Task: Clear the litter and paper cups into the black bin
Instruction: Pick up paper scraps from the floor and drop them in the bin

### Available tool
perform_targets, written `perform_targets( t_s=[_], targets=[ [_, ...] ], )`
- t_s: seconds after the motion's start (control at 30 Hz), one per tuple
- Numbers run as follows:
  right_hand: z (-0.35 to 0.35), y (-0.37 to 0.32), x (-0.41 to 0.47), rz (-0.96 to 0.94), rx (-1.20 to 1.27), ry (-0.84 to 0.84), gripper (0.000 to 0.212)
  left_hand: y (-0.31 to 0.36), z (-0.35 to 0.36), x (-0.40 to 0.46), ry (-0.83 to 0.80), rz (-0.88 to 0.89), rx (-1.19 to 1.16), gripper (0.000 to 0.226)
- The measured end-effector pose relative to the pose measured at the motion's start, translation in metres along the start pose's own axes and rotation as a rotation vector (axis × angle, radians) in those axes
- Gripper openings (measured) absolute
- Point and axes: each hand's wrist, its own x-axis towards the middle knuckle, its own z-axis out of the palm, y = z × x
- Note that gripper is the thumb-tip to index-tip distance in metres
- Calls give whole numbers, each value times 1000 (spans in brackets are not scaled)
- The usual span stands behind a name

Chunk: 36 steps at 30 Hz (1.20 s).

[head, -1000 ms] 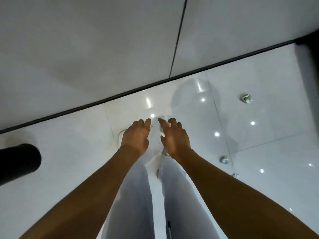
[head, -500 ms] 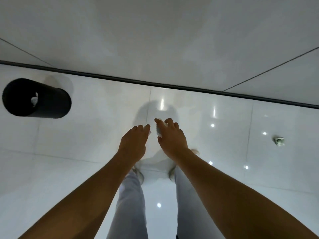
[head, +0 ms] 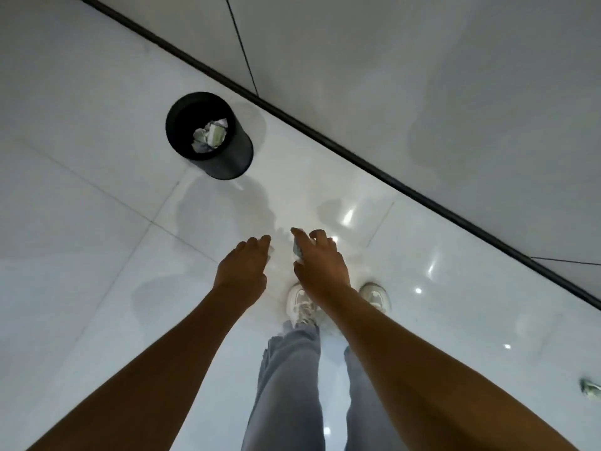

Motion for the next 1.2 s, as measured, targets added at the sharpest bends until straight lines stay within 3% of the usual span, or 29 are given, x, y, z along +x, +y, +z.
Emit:
perform_targets(
  t_s=[0.3, 0.83, 1.2],
  targets=[
    [-4, -83, 73, -126, -121, -136, 63, -83, -39, 19, 14, -207, -186, 62],
    [-28, -214, 272, -324, -267, -184, 64, -223, -152, 142, 151, -442, -396, 65],
    [22, -272, 383, -145, -215, -215, 68, -298, -137, 180, 78, -371, -390, 67]
  ],
)
